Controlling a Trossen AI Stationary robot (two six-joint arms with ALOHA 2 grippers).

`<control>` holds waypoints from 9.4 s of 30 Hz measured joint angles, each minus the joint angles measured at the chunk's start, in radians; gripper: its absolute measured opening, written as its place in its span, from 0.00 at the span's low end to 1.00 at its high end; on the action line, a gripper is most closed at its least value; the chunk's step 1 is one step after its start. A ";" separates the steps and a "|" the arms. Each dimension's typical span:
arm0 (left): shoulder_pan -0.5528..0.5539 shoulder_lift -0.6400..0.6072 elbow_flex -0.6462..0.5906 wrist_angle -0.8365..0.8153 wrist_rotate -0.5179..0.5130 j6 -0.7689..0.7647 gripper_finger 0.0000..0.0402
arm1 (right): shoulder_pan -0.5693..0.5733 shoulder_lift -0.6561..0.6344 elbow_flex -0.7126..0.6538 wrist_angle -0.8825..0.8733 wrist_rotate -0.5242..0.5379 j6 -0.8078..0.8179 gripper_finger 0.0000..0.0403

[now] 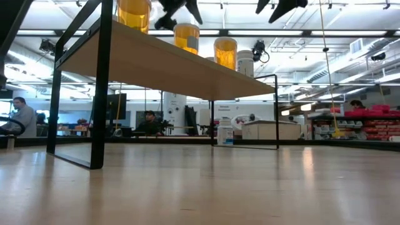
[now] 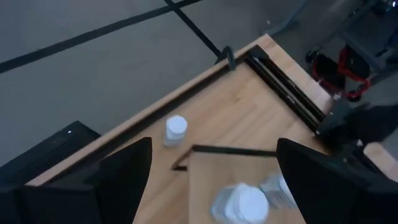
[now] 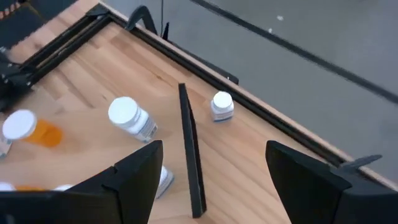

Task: Pick and place medicine bottles onto shelf by color
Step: Put the white pill bottle on the shelf

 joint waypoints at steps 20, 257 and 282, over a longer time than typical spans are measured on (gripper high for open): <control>0.127 -0.025 0.000 -0.234 0.036 0.258 0.87 | -0.345 0.465 0.000 0.368 -0.415 -0.035 0.72; 0.208 -0.025 -0.001 -0.351 0.035 0.481 0.87 | -0.392 0.709 0.193 0.321 -0.419 0.040 0.49; 0.217 -0.025 -0.001 -0.245 0.310 0.645 0.87 | -0.290 0.639 0.521 0.120 -0.622 -0.383 0.49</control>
